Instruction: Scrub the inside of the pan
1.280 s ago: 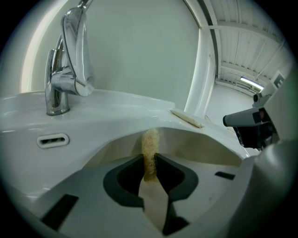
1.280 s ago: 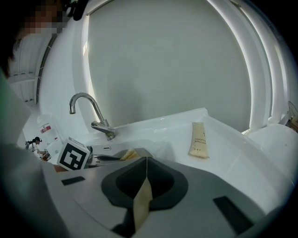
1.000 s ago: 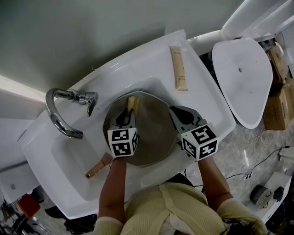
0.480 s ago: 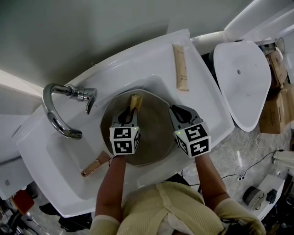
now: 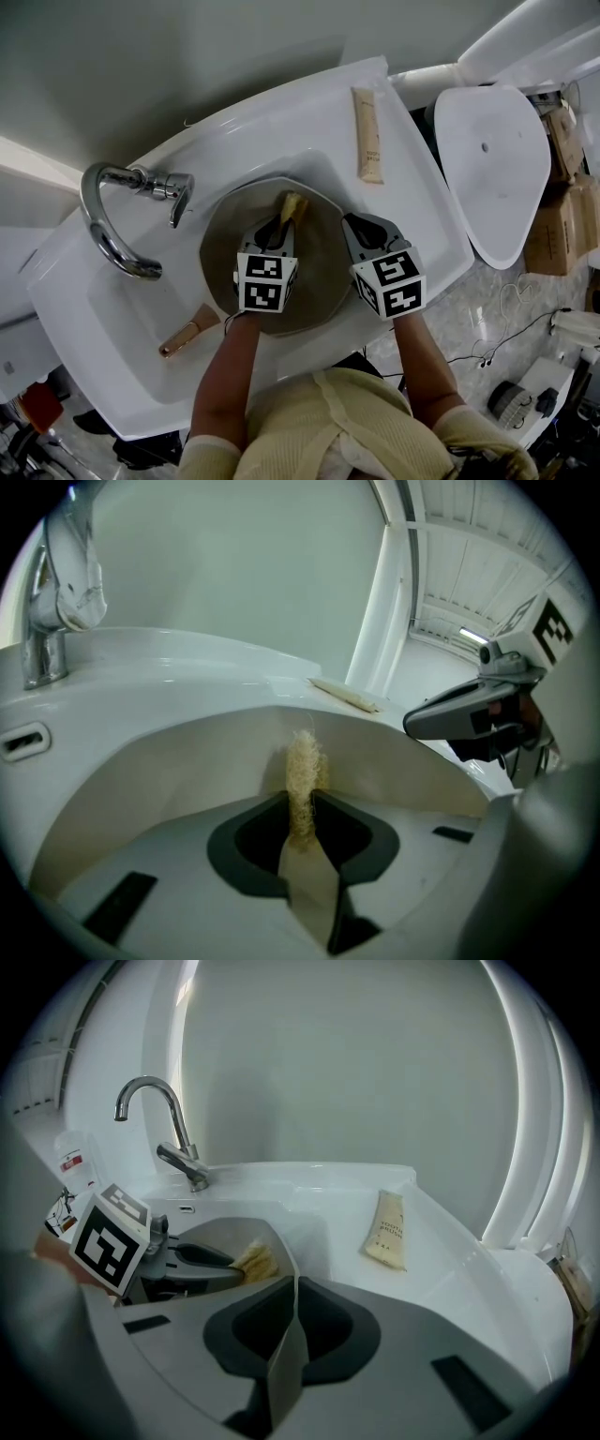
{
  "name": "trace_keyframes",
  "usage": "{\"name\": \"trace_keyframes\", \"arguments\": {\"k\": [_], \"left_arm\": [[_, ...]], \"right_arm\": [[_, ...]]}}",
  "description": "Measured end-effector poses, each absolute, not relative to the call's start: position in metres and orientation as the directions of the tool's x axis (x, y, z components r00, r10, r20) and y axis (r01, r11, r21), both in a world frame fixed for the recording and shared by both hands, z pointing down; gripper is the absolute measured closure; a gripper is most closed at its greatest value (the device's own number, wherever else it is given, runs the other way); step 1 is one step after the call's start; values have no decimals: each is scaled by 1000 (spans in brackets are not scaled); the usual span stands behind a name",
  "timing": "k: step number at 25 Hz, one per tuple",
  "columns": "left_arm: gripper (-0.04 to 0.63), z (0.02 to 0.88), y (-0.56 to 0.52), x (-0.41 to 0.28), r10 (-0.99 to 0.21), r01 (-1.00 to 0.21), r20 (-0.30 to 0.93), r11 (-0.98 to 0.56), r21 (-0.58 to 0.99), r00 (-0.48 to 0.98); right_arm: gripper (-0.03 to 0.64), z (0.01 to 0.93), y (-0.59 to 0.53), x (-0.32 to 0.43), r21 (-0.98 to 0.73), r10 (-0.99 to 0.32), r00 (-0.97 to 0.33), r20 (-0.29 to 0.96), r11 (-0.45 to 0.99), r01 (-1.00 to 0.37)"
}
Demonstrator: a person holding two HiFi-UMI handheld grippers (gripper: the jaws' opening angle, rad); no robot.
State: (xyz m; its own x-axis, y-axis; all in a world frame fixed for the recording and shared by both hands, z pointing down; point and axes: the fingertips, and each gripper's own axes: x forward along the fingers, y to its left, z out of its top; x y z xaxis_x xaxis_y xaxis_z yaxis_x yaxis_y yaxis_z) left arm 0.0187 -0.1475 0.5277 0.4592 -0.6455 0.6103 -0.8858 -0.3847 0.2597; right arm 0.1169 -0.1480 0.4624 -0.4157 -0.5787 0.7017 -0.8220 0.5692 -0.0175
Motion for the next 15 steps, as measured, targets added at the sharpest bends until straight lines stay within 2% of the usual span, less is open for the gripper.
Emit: {"name": "trace_keyframes", "arguments": {"k": [15], "left_arm": [[474, 521, -125, 56, -540, -801, 615, -525, 287, 574]], "right_arm": [[588, 463, -146, 115, -21, -571, -426, 701, 581, -813]]}}
